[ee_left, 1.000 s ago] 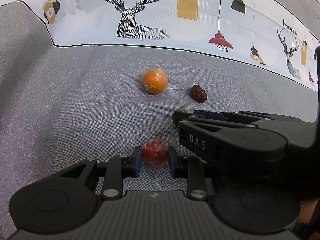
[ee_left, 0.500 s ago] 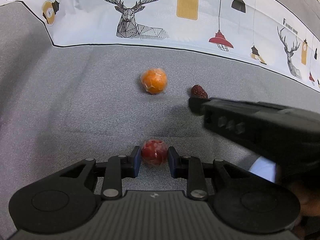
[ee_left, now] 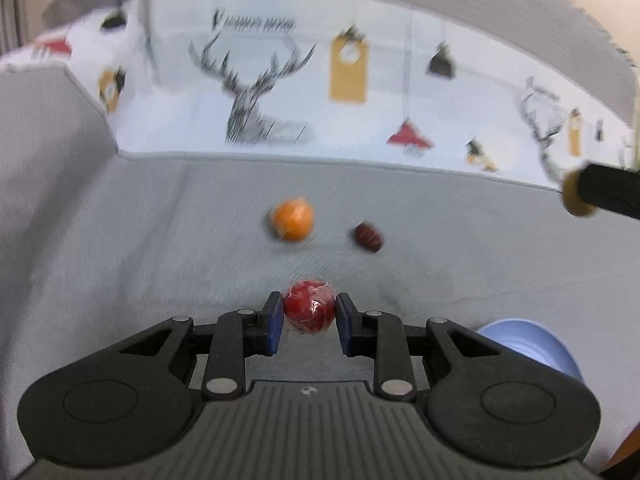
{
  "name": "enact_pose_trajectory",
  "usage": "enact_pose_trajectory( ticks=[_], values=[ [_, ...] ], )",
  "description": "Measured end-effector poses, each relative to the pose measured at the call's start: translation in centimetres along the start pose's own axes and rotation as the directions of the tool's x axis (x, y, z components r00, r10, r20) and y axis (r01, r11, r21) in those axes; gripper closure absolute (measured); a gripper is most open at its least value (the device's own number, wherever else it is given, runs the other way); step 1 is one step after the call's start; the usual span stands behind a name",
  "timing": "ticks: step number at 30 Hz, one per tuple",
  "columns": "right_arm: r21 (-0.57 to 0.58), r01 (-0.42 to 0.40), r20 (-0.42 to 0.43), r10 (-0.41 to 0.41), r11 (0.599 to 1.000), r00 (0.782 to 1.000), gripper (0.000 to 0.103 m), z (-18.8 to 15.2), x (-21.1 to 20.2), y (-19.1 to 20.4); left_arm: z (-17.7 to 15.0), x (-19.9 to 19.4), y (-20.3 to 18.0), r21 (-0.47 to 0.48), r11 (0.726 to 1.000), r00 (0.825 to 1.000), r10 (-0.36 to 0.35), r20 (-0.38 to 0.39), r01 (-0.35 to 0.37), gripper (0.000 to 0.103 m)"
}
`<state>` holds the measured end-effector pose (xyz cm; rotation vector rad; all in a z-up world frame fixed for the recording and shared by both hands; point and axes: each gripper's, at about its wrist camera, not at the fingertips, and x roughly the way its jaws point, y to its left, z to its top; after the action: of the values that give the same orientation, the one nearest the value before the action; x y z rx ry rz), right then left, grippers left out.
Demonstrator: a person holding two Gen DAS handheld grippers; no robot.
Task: Organize fruits
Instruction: 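Carry the red fruit with the left gripper while the right gripper carries the yellow fruit over the plate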
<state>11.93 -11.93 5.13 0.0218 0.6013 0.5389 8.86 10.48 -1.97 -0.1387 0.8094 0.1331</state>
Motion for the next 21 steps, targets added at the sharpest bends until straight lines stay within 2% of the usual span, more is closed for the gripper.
enact_pose_trajectory(
  ticks=[3,7,10,12,17,21],
  values=[
    [0.021,0.032,0.026,-0.033,0.999,0.999,0.077,-1.0,-3.6,-1.5,-0.3,-2.3,-1.3,0.055,0.998,0.997,-0.03,0.068,0.026,0.072],
    [0.103,0.087,0.035,-0.091,0.991,0.995,0.077,-4.4,-6.5,-3.9,-0.8,-4.6,-3.2,0.109,0.993,0.993,-0.065,0.095,0.054,0.072],
    [0.143,0.151,-0.039,-0.147,0.978,0.988,0.077,-7.0,-6.6,-5.6,-1.5,-5.9,-4.3,0.104,0.992,0.996,-0.077,0.053,0.071,0.072],
    [0.172,0.167,-0.051,-0.161,0.971,0.986,0.077,-7.5,-6.9,-6.7,-2.5,-6.5,-5.5,0.102,0.988,0.993,-0.12,0.01,0.118,0.072],
    [0.175,0.216,-0.089,-0.203,0.961,0.975,0.077,-8.6,-6.4,-8.1,-5.4,-5.3,-8.6,0.182,0.964,0.981,-0.188,-0.051,0.194,0.072],
    [0.131,0.242,-0.159,-0.221,0.961,0.962,0.077,-9.2,-5.0,-7.7,-6.1,-3.6,-10.0,0.253,0.948,0.981,-0.187,-0.049,0.193,0.072]
  ],
)
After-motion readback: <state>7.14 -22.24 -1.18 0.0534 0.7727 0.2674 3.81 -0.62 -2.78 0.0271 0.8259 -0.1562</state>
